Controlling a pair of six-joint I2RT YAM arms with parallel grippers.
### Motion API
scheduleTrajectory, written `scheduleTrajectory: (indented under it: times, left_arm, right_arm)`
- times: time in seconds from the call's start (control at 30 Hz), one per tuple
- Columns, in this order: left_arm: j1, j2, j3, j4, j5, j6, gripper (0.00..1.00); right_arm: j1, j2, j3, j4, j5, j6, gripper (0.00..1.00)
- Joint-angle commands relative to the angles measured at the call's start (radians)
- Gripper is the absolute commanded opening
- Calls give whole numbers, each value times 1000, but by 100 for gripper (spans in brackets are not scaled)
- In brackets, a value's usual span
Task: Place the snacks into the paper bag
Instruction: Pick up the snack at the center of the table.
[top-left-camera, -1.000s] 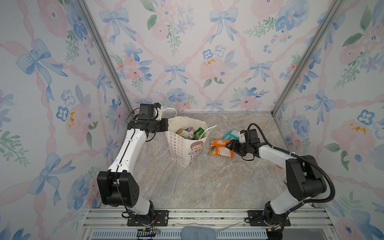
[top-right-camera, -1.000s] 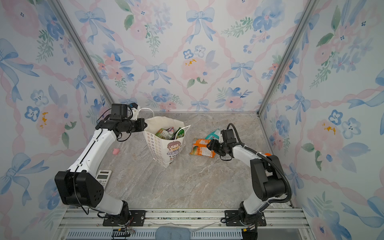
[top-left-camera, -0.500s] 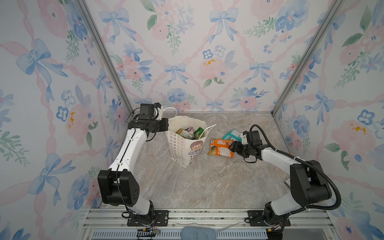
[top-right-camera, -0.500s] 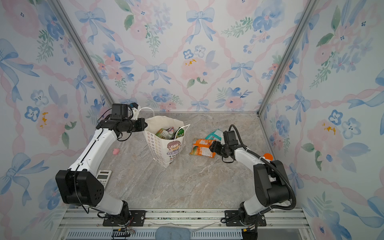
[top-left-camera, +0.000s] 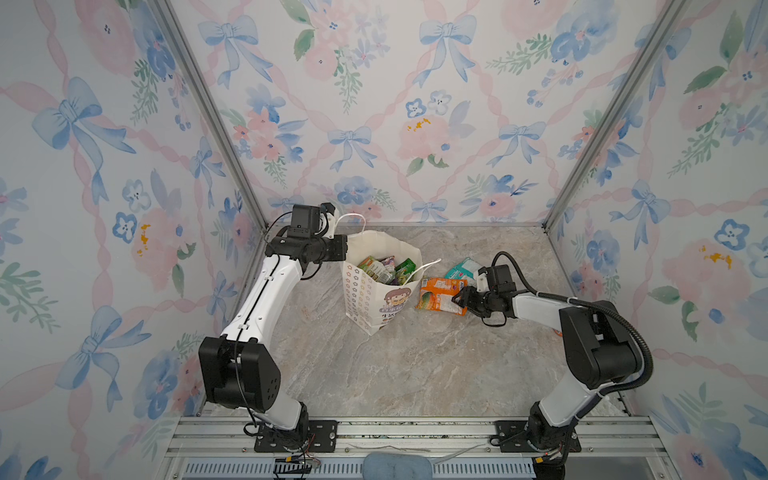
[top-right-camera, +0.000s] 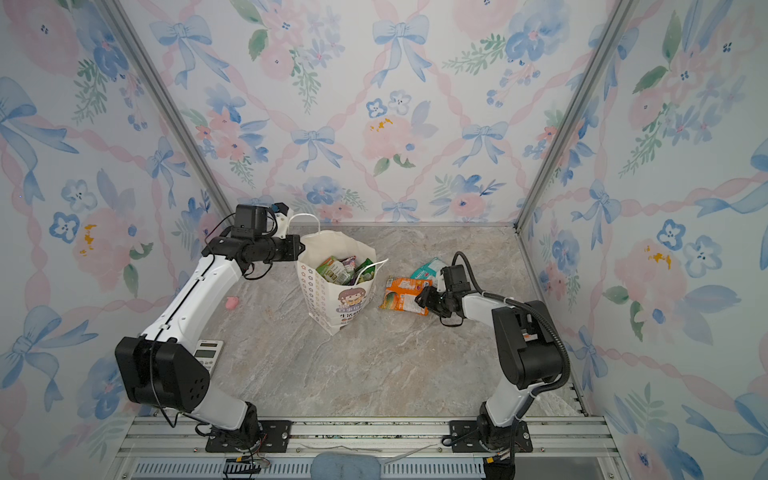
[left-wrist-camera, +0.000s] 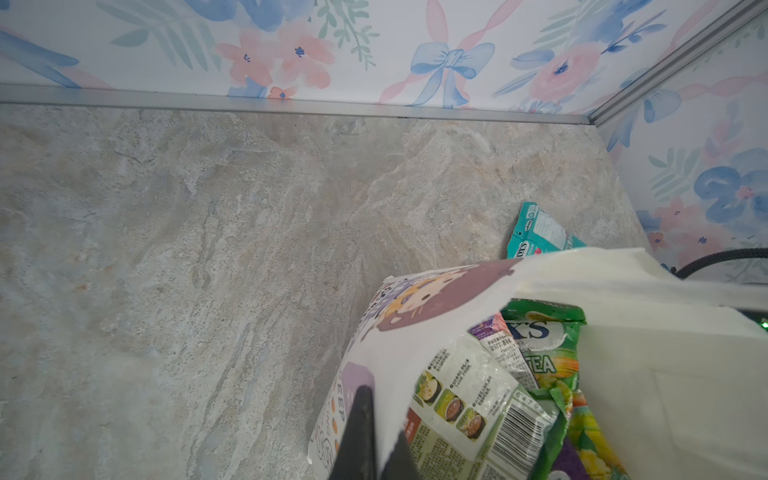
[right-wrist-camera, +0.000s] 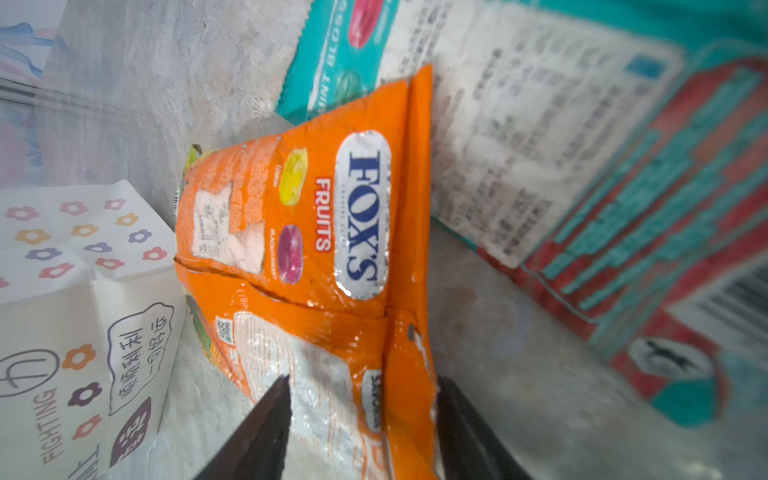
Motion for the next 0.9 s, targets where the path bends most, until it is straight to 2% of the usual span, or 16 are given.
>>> scheduleTrajectory:
  times: [0.0, 0.23, 0.3, 0.53, 0.87]
  left_arm:
    - [-19, -29, 4, 18, 36, 25, 0]
    - [-52, -118, -31, 20, 27, 20, 0]
    - [-59, -144, -41, 19, 23, 14, 0]
    - [-75, -209, -80, 28, 14, 0, 0]
    - [-81, -226, -117, 47, 9, -12, 0]
  right_arm:
    - [-7, 23, 17, 43, -38, 14, 47]
    - [-2, 22, 58, 15, -45, 6, 8]
    - [-2, 13, 70, 0, -46, 2, 1]
    - [1, -63, 136, -90, -22, -34, 0]
    - [17, -271, 252, -217, 2, -92, 0]
